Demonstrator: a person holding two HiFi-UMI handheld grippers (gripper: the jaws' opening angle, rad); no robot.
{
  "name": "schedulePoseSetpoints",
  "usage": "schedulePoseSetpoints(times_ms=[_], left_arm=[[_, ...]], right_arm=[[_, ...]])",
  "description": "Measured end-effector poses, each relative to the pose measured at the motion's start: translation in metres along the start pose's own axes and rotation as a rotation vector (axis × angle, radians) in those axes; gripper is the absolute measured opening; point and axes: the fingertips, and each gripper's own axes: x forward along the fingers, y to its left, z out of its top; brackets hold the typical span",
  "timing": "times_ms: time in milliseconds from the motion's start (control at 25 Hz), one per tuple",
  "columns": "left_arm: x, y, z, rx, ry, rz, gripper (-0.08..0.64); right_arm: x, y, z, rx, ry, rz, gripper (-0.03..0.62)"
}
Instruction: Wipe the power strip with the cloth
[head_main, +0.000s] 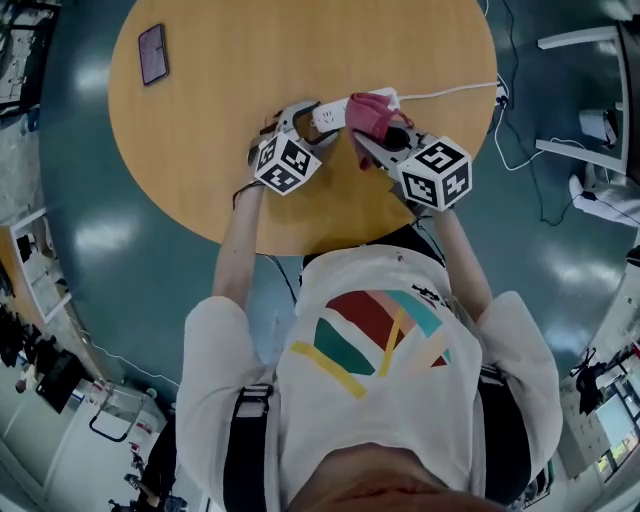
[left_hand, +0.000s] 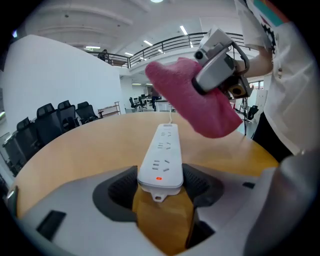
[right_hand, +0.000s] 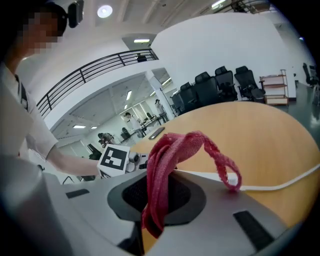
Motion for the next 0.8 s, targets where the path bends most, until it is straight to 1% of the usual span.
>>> schedulePoseSetpoints(times_ms=[40,160,200,280,400,520,640,800], left_arm=[[0.0,-0.004,-0.001,0.003,0.0,0.004,0.322],[0.0,-0.009,-0.004,0.017,0.007,0.032,0.322],[0.0,-0.009,-0.004,0.016,0.008,0.037,0.322],[0.001,-0.013,-0.003,0.014,0.007,0.036,0.322],[0.003,-0.016,-0.001,0.02,0.006,0.023,0.319],[0.001,-0.011,-0.001,0.022,0.007,0.018,0.318],[-0.001,-0.009,-0.002,0.022,0.007,0.017,0.318],[0.002,-0.008,0.0,0.022,0.005,0.016,0.318]], right_arm=[[0.009,0.001,-0.005,0.019,0.023,0.034,0.04],[0.033,0.001,-0.013,0.126,0.072,0.14,0.04],[0.039,0.001,-0.014,0.151,0.089,0.164,0.04],[0.048,0.0,-0.018,0.163,0.138,0.185,0.04],[0.057,-0.006,-0.021,0.149,0.211,0.176,0.04],[0.072,-0.011,-0.02,0.141,0.274,0.163,0.04],[0.082,-0.02,-0.026,0.119,0.342,0.101,0.04],[0.083,-0.032,-0.026,0.081,0.395,0.042,0.04]])
